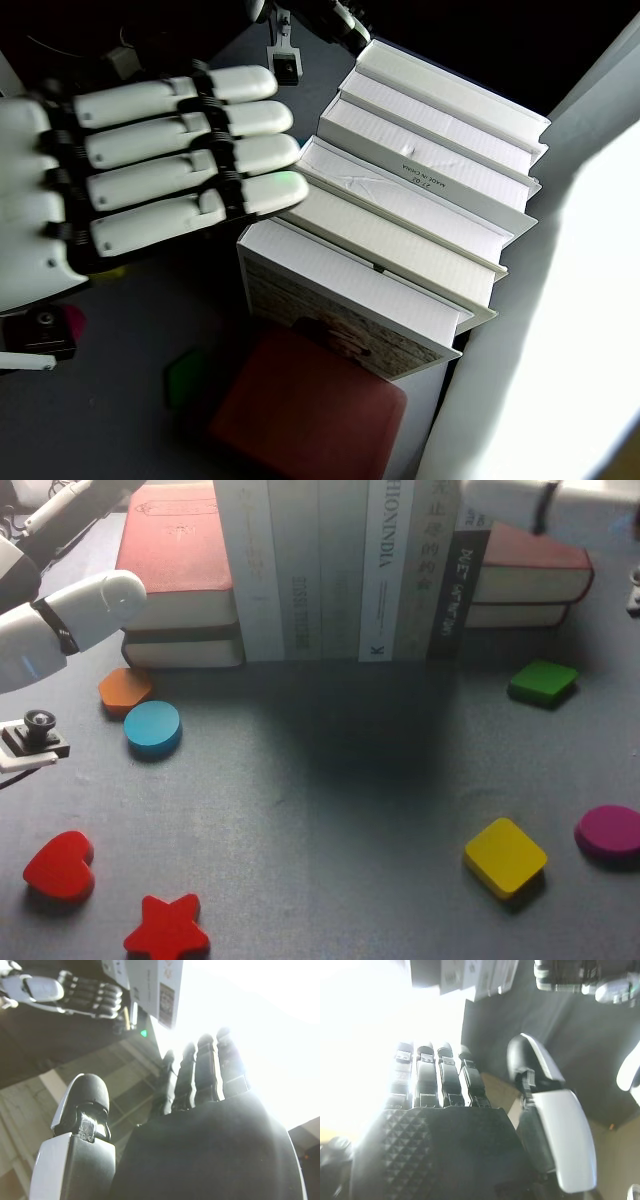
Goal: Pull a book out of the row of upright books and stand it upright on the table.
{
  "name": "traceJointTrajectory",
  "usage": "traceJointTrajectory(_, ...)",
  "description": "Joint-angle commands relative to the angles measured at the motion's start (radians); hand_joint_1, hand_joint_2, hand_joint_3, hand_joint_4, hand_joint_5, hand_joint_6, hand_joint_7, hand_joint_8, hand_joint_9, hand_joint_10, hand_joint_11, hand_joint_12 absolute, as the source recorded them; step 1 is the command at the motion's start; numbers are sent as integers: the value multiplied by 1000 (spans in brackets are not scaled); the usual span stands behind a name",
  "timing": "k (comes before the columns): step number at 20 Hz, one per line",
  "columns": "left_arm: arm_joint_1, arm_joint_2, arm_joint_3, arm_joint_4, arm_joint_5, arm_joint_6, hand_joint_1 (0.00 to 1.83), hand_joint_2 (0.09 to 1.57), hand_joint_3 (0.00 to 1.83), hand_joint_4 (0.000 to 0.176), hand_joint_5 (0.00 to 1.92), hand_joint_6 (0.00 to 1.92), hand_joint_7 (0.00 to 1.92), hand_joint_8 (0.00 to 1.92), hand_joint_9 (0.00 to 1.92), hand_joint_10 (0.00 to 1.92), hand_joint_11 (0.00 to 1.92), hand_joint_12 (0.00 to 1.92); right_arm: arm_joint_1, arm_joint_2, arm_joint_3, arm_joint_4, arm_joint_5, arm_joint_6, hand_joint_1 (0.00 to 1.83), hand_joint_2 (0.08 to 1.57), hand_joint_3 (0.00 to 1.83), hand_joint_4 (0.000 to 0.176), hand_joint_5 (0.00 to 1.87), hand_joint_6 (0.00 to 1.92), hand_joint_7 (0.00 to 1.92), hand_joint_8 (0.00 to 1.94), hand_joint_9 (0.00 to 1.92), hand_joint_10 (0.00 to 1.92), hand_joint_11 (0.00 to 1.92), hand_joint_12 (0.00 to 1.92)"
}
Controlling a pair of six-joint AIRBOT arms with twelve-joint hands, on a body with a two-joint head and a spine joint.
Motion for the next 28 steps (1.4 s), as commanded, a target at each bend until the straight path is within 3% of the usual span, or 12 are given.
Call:
traceJointTrajectory(1, -4, 1, 0, -24, -116, -5, 193, 1376, 0, 26, 91, 18, 0, 0, 0, 0, 0, 0, 37, -10, 5, 21, 43, -28, 276, 1360, 0, 0, 186, 62, 0, 0, 0, 0, 0, 0)
traceJointTrajectory(5, -3, -2, 1, -24, -115, -6, 211, 1360, 0, 31, 103, 9, 0, 0, 0, 0, 0, 0, 112, -38, 12, 19, -88, -139, 89, 1381, 4, 0, 293, 81, 0, 0, 0, 0, 0, 0)
traceJointTrajectory(7, -2, -2, 1, -24, -117, -6, 196, 1371, 2, 23, 100, 4, 0, 0, 0, 0, 0, 0, 131, -54, 18, 19, -135, -179, 50, 1364, 0, 0, 423, 134, 0, 0, 0, 0, 0, 0)
traceJointTrajectory(9, -2, -2, 1, -24, -119, -6, 217, 1378, 3, 9, 107, 5, 0, 0, 0, 0, 0, 0, 133, -58, 19, 19, -150, -189, 24, 1370, 0, 0, 496, 169, 0, 0, 0, 0, 0, 0)
traceJointTrajectory(10, -2, -2, 1, -25, -120, -6, 176, 1377, 3, 17, 98, 2, 0, 0, 0, 0, 0, 0, 133, -58, 18, 19, -150, -189, 16, 1361, 0, 0, 568, 201, 0, 0, 0, 0, 0, 0)
traceJointTrajectory(12, 3, -2, -1, -30, -125, -6, 186, 1380, 2, 11, 105, 4, 0, 0, 0, 0, 0, 0, 133, -58, 8, 19, -142, -189, 9, 1352, 0, 0, 601, 216, 15, 6, 0, 0, 0, 0)
traceJointTrajectory(17, 12, 0, -6, -41, -136, -7, 176, 1379, 1, 14, 109, 4, 0, 0, 0, 0, 0, 0, 97, 13, -97, -2, -27, -188, 55, 1349, 0, 0, 725, 361, 80, 3, 0, 0, 0, 0)
traceJointTrajectory(20, 20, 0, -8, -51, -145, -7, 161, 1372, 0, 40, 95, 2, 0, 0, 0, 0, 0, 0, 14, 71, -153, -25, 111, -133, 143, 1382, 0, 0, 681, 490, 120, 2, 0, 0, 0, 0)
traceJointTrajectory(21, 21, 0, -8, -52, -145, -7, 161, 1372, 0, 40, 95, 2, 0, 0, 0, 0, 0, 0, -18, 84, -163, -33, 155, -104, 143, 1382, 0, 0, 681, 490, 120, 2, 0, 0, 0, 0)
traceJointTrajectory(22, 21, 0, -8, -53, -145, -7, 171, 1374, 0, 36, 108, 6, 0, 0, 0, 0, 0, 0, -48, 95, -172, -39, 197, -79, 122, 1390, 0, 0, 704, 301, 107, 0, 0, 0, 0, 0)
traceJointTrajectory(25, 24, 0, -10, -57, -149, -7, 152, 1380, 1, 28, 100, 0, 0, 0, 0, 0, 0, 0, -147, 117, -209, -43, 310, -35, 197, 1427, 0, 0, 779, 221, 105, 0, 0, 0, 0, 0)
traceJointTrajectory(28, 25, 0, -10, -59, -150, -7, 105, 1380, 1, 7, 68, 1, 0, 0, 0, 0, 0, 0, -223, 118, -220, -43, 393, 23, 34, 1415, 0, 0, 759, 177, 141, 8, 0, 0, 0, 0)
